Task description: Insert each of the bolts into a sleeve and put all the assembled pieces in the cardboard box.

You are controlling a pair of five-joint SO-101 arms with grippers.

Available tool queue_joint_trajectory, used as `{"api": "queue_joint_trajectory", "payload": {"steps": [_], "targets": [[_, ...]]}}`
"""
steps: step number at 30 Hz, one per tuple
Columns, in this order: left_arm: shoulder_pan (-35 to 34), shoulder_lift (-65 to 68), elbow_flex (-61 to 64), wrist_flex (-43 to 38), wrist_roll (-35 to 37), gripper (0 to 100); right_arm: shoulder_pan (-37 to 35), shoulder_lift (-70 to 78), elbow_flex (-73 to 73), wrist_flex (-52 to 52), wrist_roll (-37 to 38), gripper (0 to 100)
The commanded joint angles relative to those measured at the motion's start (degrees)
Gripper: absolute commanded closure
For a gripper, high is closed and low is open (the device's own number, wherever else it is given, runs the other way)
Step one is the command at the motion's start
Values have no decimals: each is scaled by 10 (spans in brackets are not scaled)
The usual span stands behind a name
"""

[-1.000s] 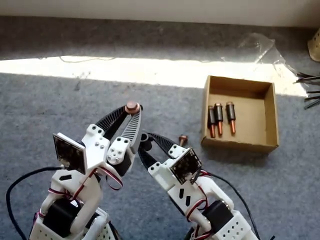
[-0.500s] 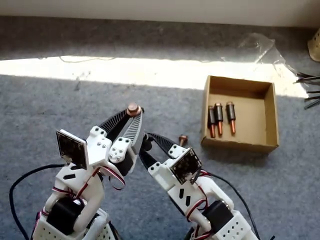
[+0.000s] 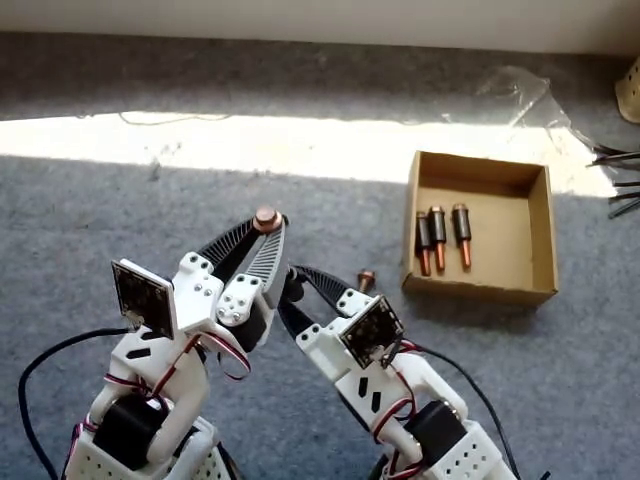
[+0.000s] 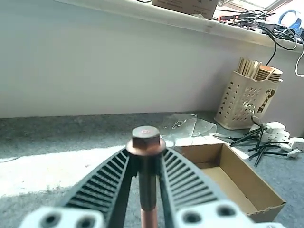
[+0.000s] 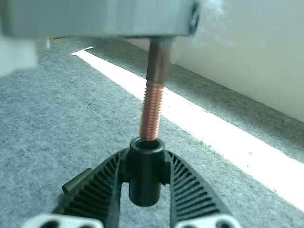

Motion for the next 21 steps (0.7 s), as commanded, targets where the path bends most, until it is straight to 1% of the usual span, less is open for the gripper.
{"api": "queue_joint_trajectory", "payload": {"steps": [1,8,11,21], "targets": [[5,-10,-7,3,9,993,-6,-9,16,0,4,995],[7,-10,2,3,10,993,-6,-9,16,0,4,995],[3,-10,13,2,37,993,-6,-9,16,0,4,995],[3,-10,15,4,40,993,-6,-9,16,0,4,995]]}}
